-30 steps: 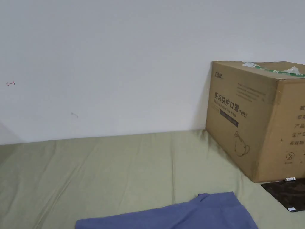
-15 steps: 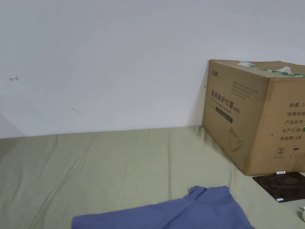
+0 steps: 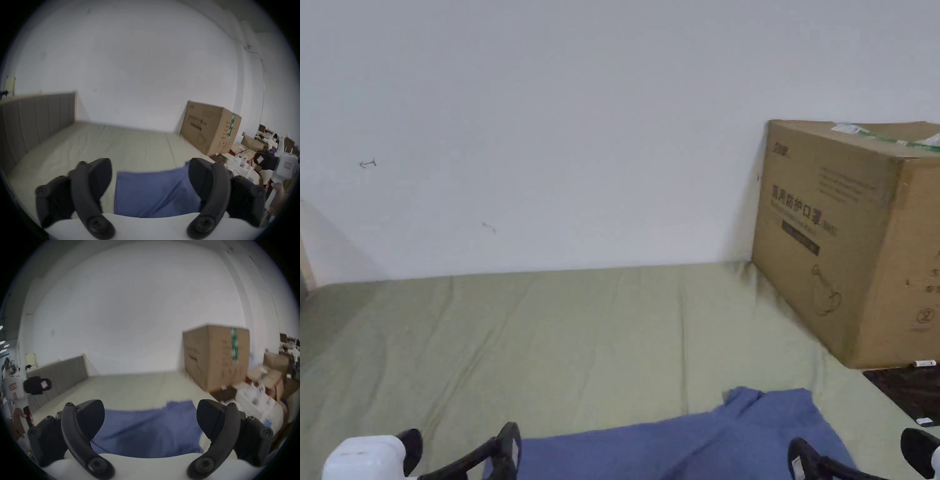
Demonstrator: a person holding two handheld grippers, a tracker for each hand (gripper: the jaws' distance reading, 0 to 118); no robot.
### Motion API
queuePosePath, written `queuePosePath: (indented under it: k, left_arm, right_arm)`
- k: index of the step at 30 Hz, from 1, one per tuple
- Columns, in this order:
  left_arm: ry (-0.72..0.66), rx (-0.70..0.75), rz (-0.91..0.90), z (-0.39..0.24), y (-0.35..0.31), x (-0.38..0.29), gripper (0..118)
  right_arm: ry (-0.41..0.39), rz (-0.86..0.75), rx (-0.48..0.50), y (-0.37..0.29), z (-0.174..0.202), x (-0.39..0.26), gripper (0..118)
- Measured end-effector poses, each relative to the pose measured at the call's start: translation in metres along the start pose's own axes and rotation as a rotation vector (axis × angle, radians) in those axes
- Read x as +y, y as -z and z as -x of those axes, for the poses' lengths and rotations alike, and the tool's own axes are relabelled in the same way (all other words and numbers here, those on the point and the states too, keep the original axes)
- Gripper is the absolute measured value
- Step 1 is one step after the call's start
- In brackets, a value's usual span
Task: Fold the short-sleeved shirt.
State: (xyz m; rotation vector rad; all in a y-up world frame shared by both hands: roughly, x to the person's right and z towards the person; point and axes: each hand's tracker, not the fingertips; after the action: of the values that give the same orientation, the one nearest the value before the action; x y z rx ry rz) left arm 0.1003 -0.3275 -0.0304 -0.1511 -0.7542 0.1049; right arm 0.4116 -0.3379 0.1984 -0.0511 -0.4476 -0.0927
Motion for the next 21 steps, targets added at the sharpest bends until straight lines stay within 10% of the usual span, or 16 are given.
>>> queuePosePath:
  k: [1,3,4,10,17,21]
  left_arm:
    - [0.000,-0.011,-0.034,-0.005,-0.004,0.001,78]
    - [0.010,0.006,-0.054,-0.013,-0.006,0.004,7]
    - [0.043,0.059,-0.057,-0.019,-0.006,0.005,0]
    - [-0.017,0.021,0.051,-0.005,0.021,0.030,0]
    - [-0.115,-0.056,0.818,0.094,0.214,0.011,0]
    - [-0.128,0.053,0.905,0.136,0.294,-0.053,3]
  right_arm:
    - [0.046,-0.019,0.052,0.000,0.002,0.003,107]
    - [0.101,-0.042,0.085,0.001,0.009,0.008,26]
    - [0.076,-0.028,0.044,0.006,0.012,0.010,0]
    - [0.107,0.014,0.016,0.028,0.001,0.008,0]
    - [0.199,0.085,0.063,0.064,-0.027,0.007,0]
    - [0.255,0.186,0.088,0.094,-0.038,-0.017,0]
